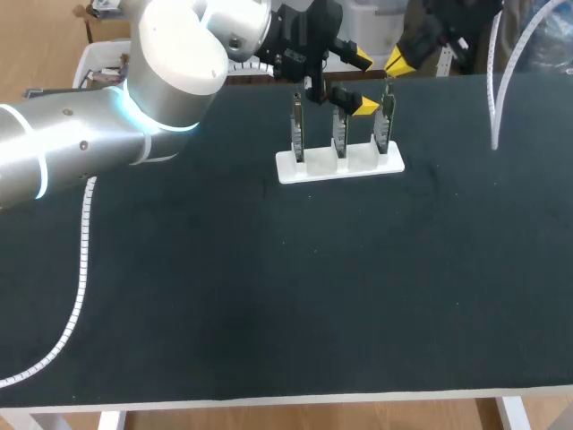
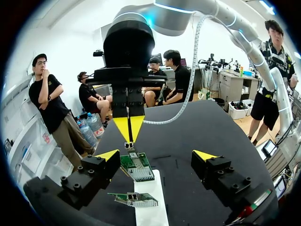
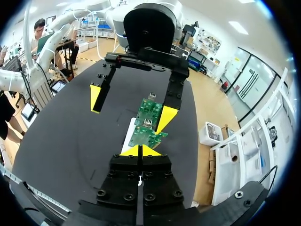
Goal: Pick up the optical module with the left hand, and insert it into the network port with the right hand.
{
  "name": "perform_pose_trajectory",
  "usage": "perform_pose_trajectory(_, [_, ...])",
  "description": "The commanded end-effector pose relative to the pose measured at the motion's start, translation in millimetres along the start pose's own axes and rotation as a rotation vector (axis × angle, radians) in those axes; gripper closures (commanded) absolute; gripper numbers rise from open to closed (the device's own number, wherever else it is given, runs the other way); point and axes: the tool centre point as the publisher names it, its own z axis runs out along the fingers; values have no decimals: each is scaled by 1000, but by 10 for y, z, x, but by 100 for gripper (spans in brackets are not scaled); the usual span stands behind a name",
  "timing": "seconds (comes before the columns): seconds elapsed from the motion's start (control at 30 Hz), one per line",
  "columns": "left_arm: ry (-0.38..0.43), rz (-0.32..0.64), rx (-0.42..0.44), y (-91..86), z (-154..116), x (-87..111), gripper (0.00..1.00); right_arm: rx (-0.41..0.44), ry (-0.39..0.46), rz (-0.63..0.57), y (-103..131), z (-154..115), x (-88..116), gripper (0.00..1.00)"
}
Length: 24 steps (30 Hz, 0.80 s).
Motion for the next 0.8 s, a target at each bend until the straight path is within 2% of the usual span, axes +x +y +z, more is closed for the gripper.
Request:
perform_pose_trajectory(0.03, [4,-1,0,1,1,-9,0,-17,-5,2,-85,27,23,100])
perform_pose_trajectory(0.8, [4,-1,0,1,1,-9,0,-30,-14,32,-39,101,118,100])
